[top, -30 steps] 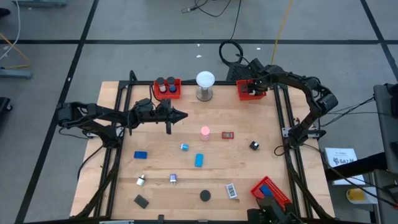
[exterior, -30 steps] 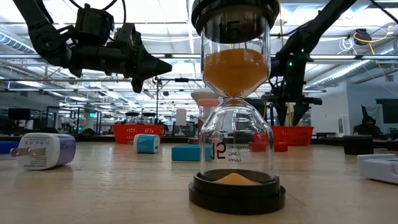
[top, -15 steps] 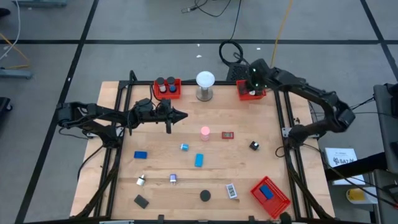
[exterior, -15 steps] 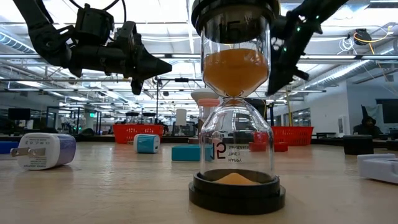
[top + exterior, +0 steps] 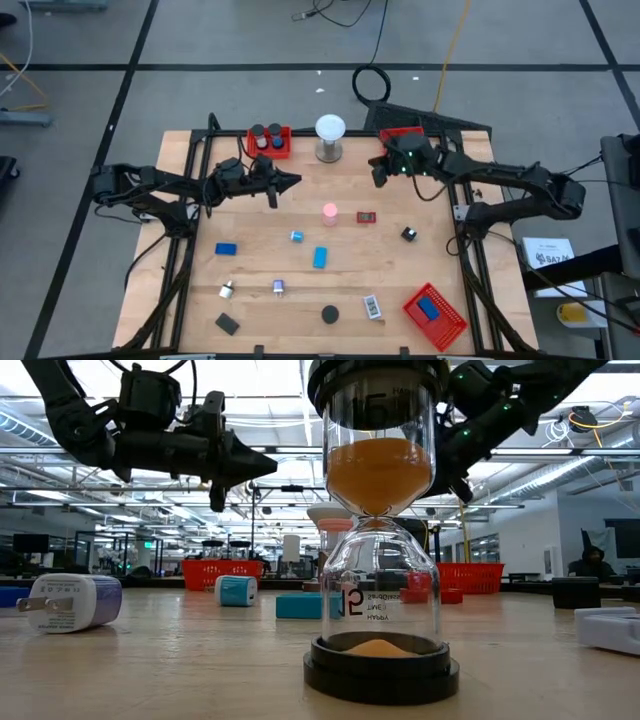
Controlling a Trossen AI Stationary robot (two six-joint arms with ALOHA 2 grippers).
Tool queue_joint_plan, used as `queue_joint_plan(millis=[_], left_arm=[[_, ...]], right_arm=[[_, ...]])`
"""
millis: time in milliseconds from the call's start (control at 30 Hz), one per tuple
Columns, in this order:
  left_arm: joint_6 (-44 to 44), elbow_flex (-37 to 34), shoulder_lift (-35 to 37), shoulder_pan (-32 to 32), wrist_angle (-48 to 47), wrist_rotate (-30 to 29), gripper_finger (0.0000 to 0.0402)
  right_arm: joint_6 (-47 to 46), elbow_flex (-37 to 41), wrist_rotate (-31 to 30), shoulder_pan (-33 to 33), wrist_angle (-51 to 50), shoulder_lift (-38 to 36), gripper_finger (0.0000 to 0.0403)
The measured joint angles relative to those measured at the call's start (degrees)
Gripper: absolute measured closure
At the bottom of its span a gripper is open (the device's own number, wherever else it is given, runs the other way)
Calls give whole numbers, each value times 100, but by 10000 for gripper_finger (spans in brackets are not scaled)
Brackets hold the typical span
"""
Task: Pick & Place Office items
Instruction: Put the white digital clock into the bottom right red bin
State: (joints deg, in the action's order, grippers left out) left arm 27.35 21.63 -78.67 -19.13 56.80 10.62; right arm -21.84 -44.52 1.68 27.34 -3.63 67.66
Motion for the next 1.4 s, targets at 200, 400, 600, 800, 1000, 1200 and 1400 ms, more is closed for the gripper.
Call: queue_joint_plan(millis=[200,400,600,800,1000,1200,1400], left_arm=[[-2,23,0,51,-41,-61,398],[-13,315,0,242,-480,88,397],[-251,768,97,416,-1679,112,399],[-829,1249,204,764,-3111,-468,395],[-968,1374,342,841,-3591,-573,399],[-1183,1357,903,676,-3666,-618,391],[-1613,1372,1713,344,-4008,-566,398]], right_arm=[[48,150,-3,-300,21,-72,401],[13,151,15,-390,212,-70,401],[46,151,482,-381,301,-70,402],[-92,151,605,-451,301,-70,393],[-108,47,540,-672,120,-236,390],[-133,-285,-302,-1130,-812,-512,390],[-185,-912,-1205,-1688,-2316,-535,390]])
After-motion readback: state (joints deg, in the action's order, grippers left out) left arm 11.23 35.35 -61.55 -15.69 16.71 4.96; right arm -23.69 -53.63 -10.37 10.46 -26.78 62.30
